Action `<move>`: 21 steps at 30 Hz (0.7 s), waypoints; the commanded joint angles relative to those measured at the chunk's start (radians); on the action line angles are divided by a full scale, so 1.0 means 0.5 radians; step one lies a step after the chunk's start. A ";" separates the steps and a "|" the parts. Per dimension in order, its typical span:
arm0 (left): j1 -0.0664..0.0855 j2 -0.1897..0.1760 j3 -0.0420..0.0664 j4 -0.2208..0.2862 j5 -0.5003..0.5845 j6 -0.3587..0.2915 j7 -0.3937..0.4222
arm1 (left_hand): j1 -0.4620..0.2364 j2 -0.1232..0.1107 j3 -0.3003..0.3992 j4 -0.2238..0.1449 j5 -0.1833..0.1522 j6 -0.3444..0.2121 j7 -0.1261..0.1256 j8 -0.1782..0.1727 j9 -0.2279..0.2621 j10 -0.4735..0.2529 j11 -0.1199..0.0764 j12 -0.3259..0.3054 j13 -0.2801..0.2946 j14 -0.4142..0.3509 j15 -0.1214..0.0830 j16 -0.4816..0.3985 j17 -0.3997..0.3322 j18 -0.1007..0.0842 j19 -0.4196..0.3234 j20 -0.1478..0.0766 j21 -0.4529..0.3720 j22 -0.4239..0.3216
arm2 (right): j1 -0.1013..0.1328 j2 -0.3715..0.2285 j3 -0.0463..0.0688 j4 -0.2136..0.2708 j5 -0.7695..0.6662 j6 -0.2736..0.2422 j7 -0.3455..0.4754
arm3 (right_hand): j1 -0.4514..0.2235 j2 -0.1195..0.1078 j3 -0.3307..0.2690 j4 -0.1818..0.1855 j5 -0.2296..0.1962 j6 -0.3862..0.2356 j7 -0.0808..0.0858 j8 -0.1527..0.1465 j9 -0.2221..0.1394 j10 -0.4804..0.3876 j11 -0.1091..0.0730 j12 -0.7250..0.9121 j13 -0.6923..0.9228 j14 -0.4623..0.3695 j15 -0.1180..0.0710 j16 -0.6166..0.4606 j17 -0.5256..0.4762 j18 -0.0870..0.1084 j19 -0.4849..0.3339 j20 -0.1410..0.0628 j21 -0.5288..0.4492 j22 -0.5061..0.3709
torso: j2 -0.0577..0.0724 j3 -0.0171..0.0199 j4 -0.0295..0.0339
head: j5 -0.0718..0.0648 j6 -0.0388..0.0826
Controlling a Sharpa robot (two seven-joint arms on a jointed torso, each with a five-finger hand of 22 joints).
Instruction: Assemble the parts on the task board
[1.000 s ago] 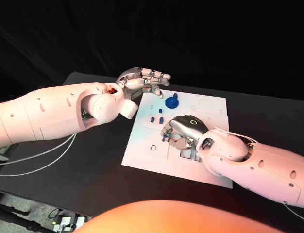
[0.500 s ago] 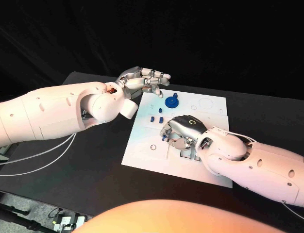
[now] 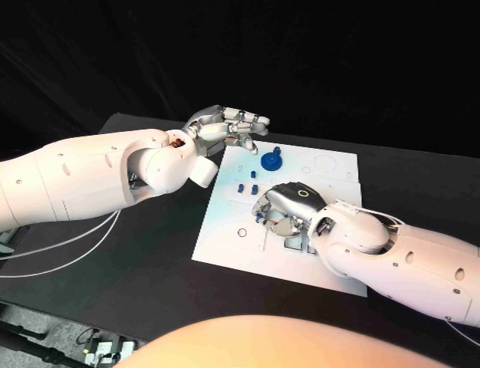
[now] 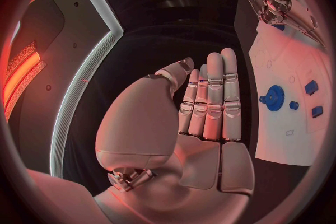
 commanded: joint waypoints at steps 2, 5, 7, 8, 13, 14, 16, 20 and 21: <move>0.001 0.002 0.001 0.004 -0.010 0.038 0.005 | 0.000 0.018 -0.003 -0.011 -0.007 -0.014 0.004 -0.009 -0.003 -0.018 0.003 -0.006 -0.002 -0.001 0.014 -0.014 -0.003 0.024 0.017 0.000 -0.007 -0.002 | -0.006 -0.007 -0.006 -0.006 -0.036 0.038 -0.062 | -0.036 -0.022 -0.013 0.006 -0.012 -0.024 0.009 -0.015 -0.008 -0.053 0.016 -0.031 -0.019 0.143 0.020 -0.019 0.219 -0.011 -0.022 0.009 -0.035 -0.023 | -0.001 0.0006 -0.001 | -0.003 0.000; 0.001 0.001 0.001 0.004 -0.010 0.037 0.004 | 0.000 0.018 -0.003 -0.011 -0.007 -0.014 0.004 -0.009 -0.003 -0.018 0.003 -0.006 -0.002 -0.001 0.014 -0.014 -0.003 0.024 0.017 0.000 -0.007 -0.002 | -0.006 -0.009 -0.007 -0.002 -0.037 0.028 -0.065 | -0.052 -0.038 -0.017 0.008 -0.016 -0.037 0.014 -0.023 -0.012 -0.099 0.026 -0.044 -0.029 0.135 0.027 -0.040 0.199 -0.005 -0.038 0.019 -0.073 -0.050 | 0.000 0.0005 -0.002 | -0.005 0.001; 0.001 0.002 0.001 0.003 -0.010 0.036 0.002 | 0.002 0.021 -0.003 -0.013 -0.006 -0.015 0.003 -0.009 -0.003 -0.019 0.003 -0.005 -0.003 -0.002 0.014 -0.015 -0.005 0.025 0.018 0.000 -0.010 -0.004 | -0.006 -0.011 -0.007 0.001 -0.038 0.021 -0.065 | -0.062 -0.046 -0.021 0.010 -0.018 -0.043 0.016 -0.026 -0.013 -0.114 0.030 -0.043 -0.032 0.131 0.030 -0.050 0.190 -0.002 -0.045 0.023 -0.090 -0.062 | -0.001 0.0008 -0.001 | -0.006 0.001; 0.001 0.002 0.001 0.002 -0.010 0.036 0.001 | 0.002 0.021 -0.003 -0.013 -0.006 -0.015 0.003 -0.009 -0.003 -0.019 0.003 -0.005 -0.003 -0.002 0.014 -0.015 -0.005 0.025 0.018 0.000 -0.010 -0.004 | -0.006 -0.012 -0.007 0.005 -0.037 0.016 -0.063 | -0.070 -0.054 -0.025 0.011 -0.021 -0.057 0.018 -0.034 -0.017 -0.132 0.034 -0.042 -0.035 0.126 0.034 -0.062 0.178 0.003 -0.054 0.026 -0.112 -0.077 | -0.002 0.0006 0.000 | -0.007 0.001; 0.001 0.002 0.001 0.000 -0.010 0.033 -0.001 | 0.002 0.021 -0.003 -0.013 -0.006 -0.015 0.003 -0.009 -0.003 -0.019 0.003 -0.005 -0.003 -0.002 0.014 -0.015 -0.005 0.025 0.018 0.000 -0.010 -0.004 | -0.006 -0.021 -0.007 0.026 -0.033 0.005 -0.060 | -0.080 -0.064 -0.030 0.012 -0.025 -0.070 0.020 -0.039 -0.022 -0.161 0.039 -0.039 -0.040 0.119 0.038 -0.076 0.164 0.008 -0.066 0.033 -0.137 -0.094 | 0.000 0.0004 0.000 | -0.004 0.001; 0.001 0.002 0.001 0.000 -0.010 0.032 -0.002 | 0.002 0.021 -0.003 -0.013 -0.006 -0.015 0.003 -0.009 -0.003 -0.019 0.003 -0.005 -0.003 -0.002 0.014 -0.015 -0.005 0.025 0.018 0.000 -0.010 -0.004 | -0.006 -0.024 -0.007 0.030 -0.032 0.004 -0.060 | -0.081 -0.065 -0.030 0.012 -0.026 -0.070 0.020 -0.039 -0.022 -0.162 0.039 -0.039 -0.040 0.119 0.038 -0.077 0.163 0.008 -0.067 0.033 -0.139 -0.095 | 0.000 0.0003 -0.001 | -0.004 0.001; 0.001 0.002 0.001 -0.001 -0.010 0.031 -0.003 | 0.002 0.021 -0.003 -0.013 -0.006 -0.015 0.003 -0.009 -0.003 -0.019 0.003 -0.005 -0.003 -0.002 0.014 -0.015 -0.005 0.025 0.018 0.000 -0.010 -0.004 | -0.006 -0.029 -0.007 0.039 -0.031 -0.001 -0.059 | -0.081 -0.064 -0.030 0.012 -0.026 -0.070 0.020 -0.039 -0.022 -0.161 0.039 -0.037 -0.040 0.119 0.039 -0.075 0.165 0.008 -0.067 0.033 -0.137 -0.093 | -0.001 0.0002 -0.002 | -0.005 0.000; 0.001 0.001 0.001 -0.002 -0.010 0.029 -0.005 | 0.005 0.024 -0.002 -0.015 -0.006 -0.016 0.003 -0.009 -0.003 -0.020 0.003 -0.004 -0.003 -0.002 0.014 -0.015 -0.006 0.025 0.019 0.000 -0.011 -0.005 | -0.006 -0.040 -0.007 0.055 -0.029 -0.003 -0.059 | -0.080 -0.058 -0.027 0.011 -0.027 -0.068 0.017 -0.037 -0.023 -0.142 0.034 -0.018 -0.035 0.120 0.036 -0.069 0.169 0.007 -0.065 0.035 -0.129 -0.084 | 0.000 -0.0001 -0.001 | -0.005 0.000; 0.001 0.001 0.001 -0.002 -0.010 0.028 -0.005 | 0.005 0.024 -0.002 -0.015 -0.006 -0.016 0.003 -0.009 -0.003 -0.020 0.003 -0.004 -0.003 -0.002 0.014 -0.015 -0.006 0.025 0.019 0.000 -0.011 -0.005 | -0.006 -0.042 -0.007 0.058 -0.029 -0.005 -0.059 | -0.080 -0.058 -0.027 0.011 -0.027 -0.068 0.017 -0.037 -0.023 -0.142 0.034 -0.018 -0.035 0.120 0.036 -0.069 0.169 0.007 -0.065 0.035 -0.129 -0.084 | 0.000 0.0000 -0.001 | -0.005 0.001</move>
